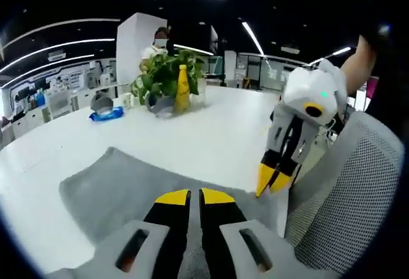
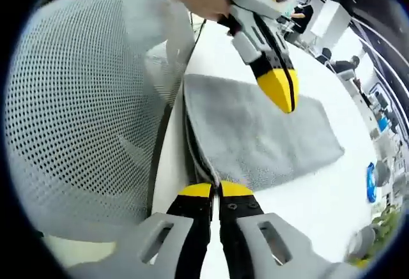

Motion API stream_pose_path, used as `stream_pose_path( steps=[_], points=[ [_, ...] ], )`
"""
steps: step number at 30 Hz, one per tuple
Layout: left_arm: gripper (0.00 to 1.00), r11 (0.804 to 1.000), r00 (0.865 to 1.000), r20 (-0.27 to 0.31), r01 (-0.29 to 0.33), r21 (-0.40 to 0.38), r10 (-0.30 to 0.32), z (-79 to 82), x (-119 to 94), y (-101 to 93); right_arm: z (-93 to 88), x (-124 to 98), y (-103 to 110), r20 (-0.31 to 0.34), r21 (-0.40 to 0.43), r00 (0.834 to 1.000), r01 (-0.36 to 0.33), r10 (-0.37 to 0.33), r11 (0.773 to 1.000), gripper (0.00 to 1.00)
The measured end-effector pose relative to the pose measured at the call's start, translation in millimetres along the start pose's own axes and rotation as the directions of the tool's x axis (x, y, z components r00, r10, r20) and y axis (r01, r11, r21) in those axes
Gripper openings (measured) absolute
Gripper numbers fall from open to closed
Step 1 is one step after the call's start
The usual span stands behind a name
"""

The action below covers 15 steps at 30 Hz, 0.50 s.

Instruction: Fold the towel on the table until its edges align and the towel forms a compact rectangular stack.

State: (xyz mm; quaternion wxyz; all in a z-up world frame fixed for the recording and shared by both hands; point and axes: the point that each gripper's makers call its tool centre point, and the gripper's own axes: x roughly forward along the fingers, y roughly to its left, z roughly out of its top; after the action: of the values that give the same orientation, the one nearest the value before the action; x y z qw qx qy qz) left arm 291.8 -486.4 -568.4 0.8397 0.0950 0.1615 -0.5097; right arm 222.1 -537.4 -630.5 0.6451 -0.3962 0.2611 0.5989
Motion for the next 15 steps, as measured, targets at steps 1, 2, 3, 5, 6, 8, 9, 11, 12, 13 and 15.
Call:
stream_pose_path(
  steps=[1, 2, 3, 5, 6, 8, 9, 11, 12, 13, 15],
  points=[
    [0.06, 0.999, 1.0, -0.009, 0.03, 0.022, -0.03, 0.0, 0, -7.1, 1.2, 1, -1, 0.001, 0.001, 1.0, 0.0, 0.0, 1.0, 0.0],
    [0.06, 0.996, 0.997, -0.031, 0.07, 0.053, -0.069, -2.5, 2, -18.4, 2.4, 1, -2, 0.002, 0.007, 1.0, -0.001, 0.001, 1.0, 0.0],
    [0.06, 0.993, 0.994, -0.048, 0.099, 0.069, -0.096, -5.2, 3, -26.5, 2.5, 2, -2, 0.002, 0.019, 1.0, -0.003, 0.003, 1.0, 0.0],
    [0.09, 0.979, 0.98, -0.117, 0.172, 0.108, -0.159, -17.1, 8, -46.7, 4.0, 3, -1, 0.008, 0.065, 1.0, -0.01, 0.009, 0.998, 0.0],
    [0.11, 0.973, 0.969, -0.154, 0.211, 0.092, -0.196, -24.2, 11, -59.3, 4.9, 2, -2, 0.012, 0.092, 1.0, -0.004, 0.003, 0.996, 0.0],
    [0.2, 0.963, 0.951, -0.181, 0.265, 0.053, -0.252, -30.5, 15, -77.8, 7.5, 2, -4, 0.028, 0.13, 1.0, 0.0, -0.004, 0.992, 0.0],
    [0.23, 0.961, 0.947, -0.184, 0.274, 0.039, -0.263, -32.0, 17, -82.6, 8.1, 2, -4, 0.03, 0.148, 1.0, 0.003, -0.007, 0.989, 0.0],
    [0.22, 0.963, 0.945, -0.213, 0.265, 0.053, -0.249, -39.9, 23, -84.6, 10.3, 2, -6, 0.039, 0.158, 0.999, 0.014, -0.021, 0.987, 0.0],
    [0.22, 0.967, 0.945, -0.238, 0.248, 0.063, -0.226, -45.5, 25, -82.2, 11.9, 2, -6, 0.044, 0.155, 0.999, 0.018, -0.025, 0.988, 0.0],
    [0.19, 0.972, 0.943, -0.281, 0.213, 0.101, -0.177, -55.0, 26, -74.0, 13.9, 1, -6, 0.052, 0.153, 0.998, 0.028, -0.036, 0.988, 0.0],
    [0.04, 0.978, 0.943, -0.312, 0.165, 0.127, -0.119, -62.5, 27, -62.5, 20.9, 0, -7, 0.086, 0.079, 0.995, 0.053, -0.06, 0.995, 0.0]
  ],
)
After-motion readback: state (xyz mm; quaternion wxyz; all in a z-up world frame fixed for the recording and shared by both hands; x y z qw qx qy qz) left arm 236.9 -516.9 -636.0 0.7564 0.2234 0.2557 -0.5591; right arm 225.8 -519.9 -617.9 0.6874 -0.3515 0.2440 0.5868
